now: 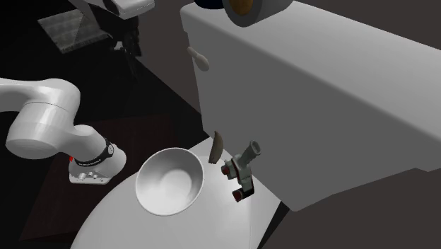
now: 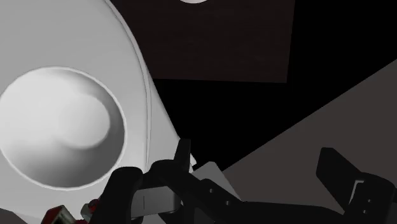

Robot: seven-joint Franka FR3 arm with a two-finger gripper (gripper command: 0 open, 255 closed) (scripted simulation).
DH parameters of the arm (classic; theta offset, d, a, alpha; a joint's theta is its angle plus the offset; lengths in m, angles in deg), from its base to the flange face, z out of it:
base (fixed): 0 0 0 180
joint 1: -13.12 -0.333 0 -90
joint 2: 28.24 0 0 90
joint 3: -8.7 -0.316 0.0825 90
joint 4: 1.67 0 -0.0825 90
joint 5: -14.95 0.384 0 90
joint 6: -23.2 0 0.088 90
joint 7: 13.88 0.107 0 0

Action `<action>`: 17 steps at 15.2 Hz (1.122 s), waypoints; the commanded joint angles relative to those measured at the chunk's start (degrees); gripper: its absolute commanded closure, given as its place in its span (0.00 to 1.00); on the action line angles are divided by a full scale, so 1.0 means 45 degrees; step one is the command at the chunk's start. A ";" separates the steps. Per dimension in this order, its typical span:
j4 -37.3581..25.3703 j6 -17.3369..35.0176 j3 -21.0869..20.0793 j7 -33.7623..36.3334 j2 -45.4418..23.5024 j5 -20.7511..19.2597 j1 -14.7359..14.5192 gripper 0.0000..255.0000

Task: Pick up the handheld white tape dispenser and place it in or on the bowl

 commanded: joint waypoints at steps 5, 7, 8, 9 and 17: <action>0.1257 0.1913 0.1030 -0.1099 0.0043 -0.0233 0.0287 0.00; 0.1775 0.2897 0.1564 -0.1666 -0.0091 -0.0298 0.0421 0.00; 0.2004 0.3394 0.1837 -0.1957 -0.0199 -0.0315 0.0481 0.00; 0.2214 0.3894 0.2114 -0.2254 -0.0334 -0.0318 0.0534 0.00; 0.3081 0.7868 0.4544 -0.5010 -0.2396 0.0352 0.0491 0.00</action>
